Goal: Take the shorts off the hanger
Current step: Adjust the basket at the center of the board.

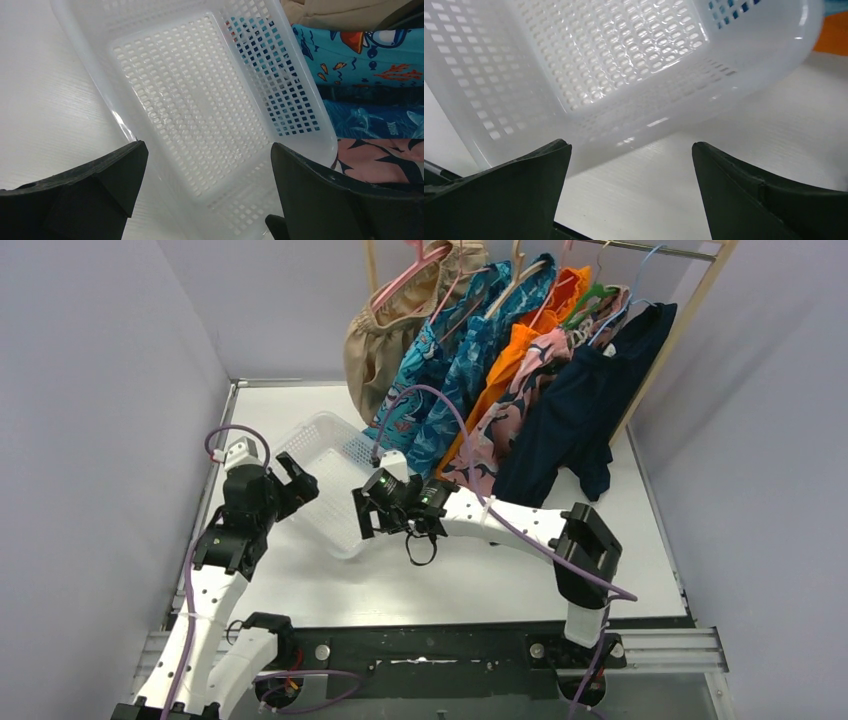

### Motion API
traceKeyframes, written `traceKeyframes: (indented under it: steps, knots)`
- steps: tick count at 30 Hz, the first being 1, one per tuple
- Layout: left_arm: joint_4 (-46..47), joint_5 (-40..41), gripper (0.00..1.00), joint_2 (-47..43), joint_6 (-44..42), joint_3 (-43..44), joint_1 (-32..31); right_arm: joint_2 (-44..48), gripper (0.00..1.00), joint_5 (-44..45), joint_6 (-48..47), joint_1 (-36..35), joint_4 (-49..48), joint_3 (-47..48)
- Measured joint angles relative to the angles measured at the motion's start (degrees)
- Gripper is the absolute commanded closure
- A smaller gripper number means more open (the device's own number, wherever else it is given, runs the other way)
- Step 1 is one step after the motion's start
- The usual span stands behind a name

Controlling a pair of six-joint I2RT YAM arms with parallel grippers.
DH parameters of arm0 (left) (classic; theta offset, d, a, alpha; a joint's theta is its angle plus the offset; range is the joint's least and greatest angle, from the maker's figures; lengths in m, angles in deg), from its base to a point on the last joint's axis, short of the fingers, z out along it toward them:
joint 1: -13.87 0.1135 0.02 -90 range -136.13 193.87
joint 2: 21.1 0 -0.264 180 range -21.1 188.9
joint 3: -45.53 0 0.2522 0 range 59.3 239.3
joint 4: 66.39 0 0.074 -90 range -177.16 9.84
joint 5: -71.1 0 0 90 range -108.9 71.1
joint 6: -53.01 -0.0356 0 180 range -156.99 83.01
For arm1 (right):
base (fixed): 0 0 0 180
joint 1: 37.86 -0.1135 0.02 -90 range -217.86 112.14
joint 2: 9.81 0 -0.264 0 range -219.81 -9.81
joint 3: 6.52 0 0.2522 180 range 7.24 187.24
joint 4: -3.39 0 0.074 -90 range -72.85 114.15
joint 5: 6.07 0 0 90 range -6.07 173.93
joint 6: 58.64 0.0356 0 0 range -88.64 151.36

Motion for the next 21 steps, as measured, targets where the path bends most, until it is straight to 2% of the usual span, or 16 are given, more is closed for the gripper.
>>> traceKeyframes:
  steps: [6, 12, 16, 21]
  knots:
    - [-2.47, 3.61, 0.03, -0.09, 1.11, 0.02, 0.00, 7.45, 0.02, 3.56, -1.84, 0.85, -0.81, -4.48]
    - [-7.45, 10.60, 0.03, 0.85, 6.16, -0.04, 0.04, 13.25, 0.02, 3.48, -3.02, 9.81, -2.58, -8.13]
    - [-7.41, 11.02, 0.04, 2.73, 9.53, -2.27, 0.07, 10.80, 0.02, 0.79, -4.66, 13.94, -4.57, -7.15]
    - [-6.56, 9.49, 0.16, 4.63, 11.58, -6.32, 0.31, 2.51, 0.02, -2.40, -6.93, 14.56, -4.98, -0.55]
